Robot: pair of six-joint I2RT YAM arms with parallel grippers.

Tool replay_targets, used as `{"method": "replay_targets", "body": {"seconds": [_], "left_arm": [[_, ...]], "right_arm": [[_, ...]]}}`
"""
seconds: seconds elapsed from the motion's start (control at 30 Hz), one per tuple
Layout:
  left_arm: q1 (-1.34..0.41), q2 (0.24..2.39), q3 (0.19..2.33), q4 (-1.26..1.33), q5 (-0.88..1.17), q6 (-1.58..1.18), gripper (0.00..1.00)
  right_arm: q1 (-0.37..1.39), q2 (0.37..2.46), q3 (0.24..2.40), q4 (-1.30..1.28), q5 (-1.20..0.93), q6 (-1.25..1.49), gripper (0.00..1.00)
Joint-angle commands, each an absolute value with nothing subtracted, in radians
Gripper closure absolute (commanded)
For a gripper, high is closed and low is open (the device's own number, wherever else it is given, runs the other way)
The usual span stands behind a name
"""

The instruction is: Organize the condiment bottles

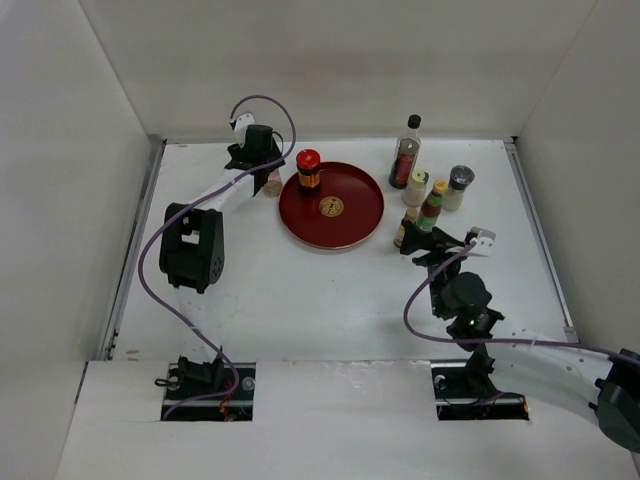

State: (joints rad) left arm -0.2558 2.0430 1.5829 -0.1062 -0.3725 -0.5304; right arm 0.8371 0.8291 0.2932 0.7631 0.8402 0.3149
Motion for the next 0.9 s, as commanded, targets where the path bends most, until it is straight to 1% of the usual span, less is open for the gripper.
{"method": "replay_targets", "body": {"seconds": [0.0,0.17,0.27,0.53,0.73,0.87], "left_arm": [[-0.252,2.048,1.623,-0.112,-0.365,-0.509,0.37],[-0.261,2.059,1.637,-0.117,-0.37,-0.5,0.34],[-0.269,2.025,1.602,-0.091,-0.411,-0.5,0.33],[-0.275,1.987,1.562,-0.042,-0.425,-0.502,0.33],[-0.285,1.944,1.502,0.046,-0.431,-0.506,0.33],[-0.285,1.944,1.506,0.057,-0.425,-0.509,0.28]], "right_arm": [[0.829,0.834,0.337,0.785,0.825,0.327,0.21],[0.831,0.836,0.339,0.785,0.824,0.327,0.21],[0.831,0.836,0.341,0.784,0.821,0.321,0.22],[0.829,0.828,0.341,0.779,0.821,0.322,0.21],[0.829,0.839,0.345,0.778,0.816,0.322,0.21],[0.829,0.839,0.344,0.776,0.816,0.322,0.21]]}}
